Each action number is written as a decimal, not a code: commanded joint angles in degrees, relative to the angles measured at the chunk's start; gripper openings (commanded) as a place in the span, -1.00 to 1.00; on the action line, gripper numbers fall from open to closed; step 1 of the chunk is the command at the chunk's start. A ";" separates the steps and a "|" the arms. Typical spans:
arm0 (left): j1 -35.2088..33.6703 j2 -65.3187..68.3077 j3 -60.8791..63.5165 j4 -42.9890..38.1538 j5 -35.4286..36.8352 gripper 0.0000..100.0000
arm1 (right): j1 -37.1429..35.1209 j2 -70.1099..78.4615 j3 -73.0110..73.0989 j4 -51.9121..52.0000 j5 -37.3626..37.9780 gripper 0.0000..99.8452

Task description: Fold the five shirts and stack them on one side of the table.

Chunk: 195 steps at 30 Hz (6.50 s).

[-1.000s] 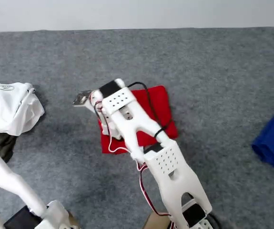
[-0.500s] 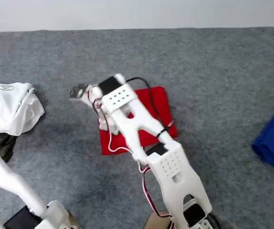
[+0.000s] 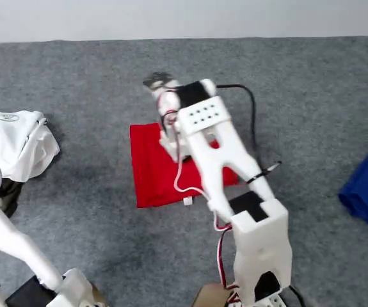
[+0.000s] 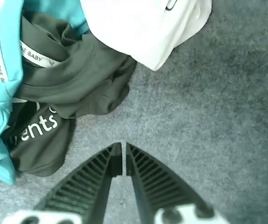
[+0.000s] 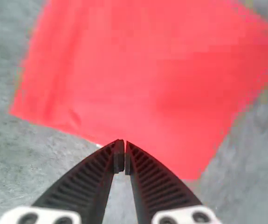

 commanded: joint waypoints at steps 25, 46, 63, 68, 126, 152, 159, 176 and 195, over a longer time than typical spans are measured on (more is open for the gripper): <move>-0.18 -1.32 -0.57 3.69 -0.35 -0.93 | 8.31 5.85 8.18 -7.96 -15.65 -0.46; -0.18 -1.23 -0.31 1.05 -0.35 -0.93 | 7.34 20.62 -0.53 -7.78 -17.85 -0.74; -0.18 -1.32 -0.31 1.41 -0.26 -0.93 | 20.00 12.62 -11.16 2.33 -1.85 -0.98; -0.18 -1.67 -0.31 1.41 -0.26 -0.93 | 26.24 9.19 -11.43 1.27 15.91 -0.98; 1.14 -1.49 -0.31 3.08 -0.35 -0.93 | 25.98 5.23 -11.78 -2.77 -33.93 -0.49; 6.68 -1.85 -0.31 3.16 0.00 -0.93 | 22.20 27.03 -12.04 -15.34 -37.80 -0.26; 6.68 -1.85 -0.31 3.16 0.00 -0.93 | 22.46 27.56 -12.13 -15.16 -34.46 -0.86; 6.59 -1.85 -0.40 4.31 -0.18 -0.93 | 30.81 8.92 -12.13 -5.93 -18.37 -0.98; 6.59 -1.93 -0.48 4.31 0.00 -0.93 | 48.92 -9.80 -12.13 1.27 0.53 -0.98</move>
